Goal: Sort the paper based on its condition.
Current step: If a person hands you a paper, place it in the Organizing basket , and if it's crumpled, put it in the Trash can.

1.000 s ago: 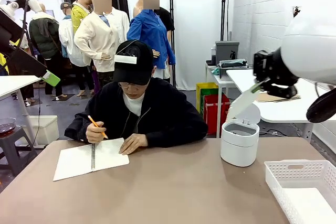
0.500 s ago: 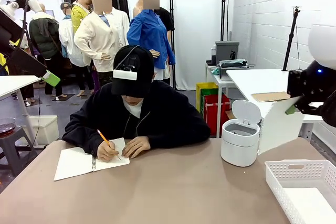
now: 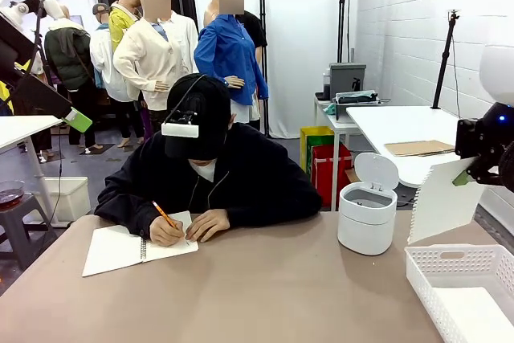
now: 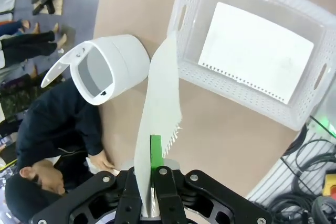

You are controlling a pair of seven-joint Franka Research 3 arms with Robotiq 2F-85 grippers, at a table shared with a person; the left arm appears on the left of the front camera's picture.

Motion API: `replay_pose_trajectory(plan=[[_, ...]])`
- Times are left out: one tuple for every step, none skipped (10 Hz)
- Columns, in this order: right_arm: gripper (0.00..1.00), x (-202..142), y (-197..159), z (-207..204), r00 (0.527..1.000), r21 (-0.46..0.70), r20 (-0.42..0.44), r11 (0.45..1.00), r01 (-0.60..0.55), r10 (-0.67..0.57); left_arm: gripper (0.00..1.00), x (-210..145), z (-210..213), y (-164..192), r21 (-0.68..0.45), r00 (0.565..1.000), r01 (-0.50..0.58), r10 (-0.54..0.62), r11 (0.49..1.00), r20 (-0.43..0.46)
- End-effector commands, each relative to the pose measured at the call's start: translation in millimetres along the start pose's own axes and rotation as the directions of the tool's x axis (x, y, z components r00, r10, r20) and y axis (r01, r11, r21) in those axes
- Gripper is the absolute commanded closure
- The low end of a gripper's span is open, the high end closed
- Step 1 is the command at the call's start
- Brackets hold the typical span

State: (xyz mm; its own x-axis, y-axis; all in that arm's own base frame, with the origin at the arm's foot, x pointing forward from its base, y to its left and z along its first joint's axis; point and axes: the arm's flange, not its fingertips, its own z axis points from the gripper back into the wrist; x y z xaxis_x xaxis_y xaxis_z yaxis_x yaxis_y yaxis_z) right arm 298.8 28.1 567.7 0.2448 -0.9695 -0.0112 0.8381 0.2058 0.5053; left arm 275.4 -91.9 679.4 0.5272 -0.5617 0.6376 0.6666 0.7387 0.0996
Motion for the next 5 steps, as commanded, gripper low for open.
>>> replay_pose_trajectory(plan=[[1.0,-7.8,-0.5,5.7,1.0,0.016,0.0,1.0,-0.014,0.014,0.0,-0.9,0.4,0.1,-0.001,1.0,0.001,-0.001,1.0,-0.001],[1.0,-7.8,-0.5,5.7,1.0,0.016,0.0,1.0,-0.014,0.014,0.0,-0.9,0.4,0.1,-0.001,1.0,0.001,-0.001,1.0,-0.001],[1.0,-3.1,0.0,3.7,1.0,0.009,0.002,1.0,-0.008,0.008,0.0,-0.9,0.4,0.1,-0.001,1.0,0.001,-0.001,1.0,-0.001],[1.0,8.9,-9.9,-3.4,1.0,0.004,-0.013,1.0,0.024,-0.024,0.0,-0.9,0.4,0.1,-0.001,1.0,0.001,-0.001,1.0,-0.001],[1.0,18.9,-17.3,-9.9,0.999,0.005,-0.032,0.999,0.035,-0.035,0.0,-0.9,0.4,0.1,-0.001,1.0,0.001,-0.001,1.0,-0.001]])
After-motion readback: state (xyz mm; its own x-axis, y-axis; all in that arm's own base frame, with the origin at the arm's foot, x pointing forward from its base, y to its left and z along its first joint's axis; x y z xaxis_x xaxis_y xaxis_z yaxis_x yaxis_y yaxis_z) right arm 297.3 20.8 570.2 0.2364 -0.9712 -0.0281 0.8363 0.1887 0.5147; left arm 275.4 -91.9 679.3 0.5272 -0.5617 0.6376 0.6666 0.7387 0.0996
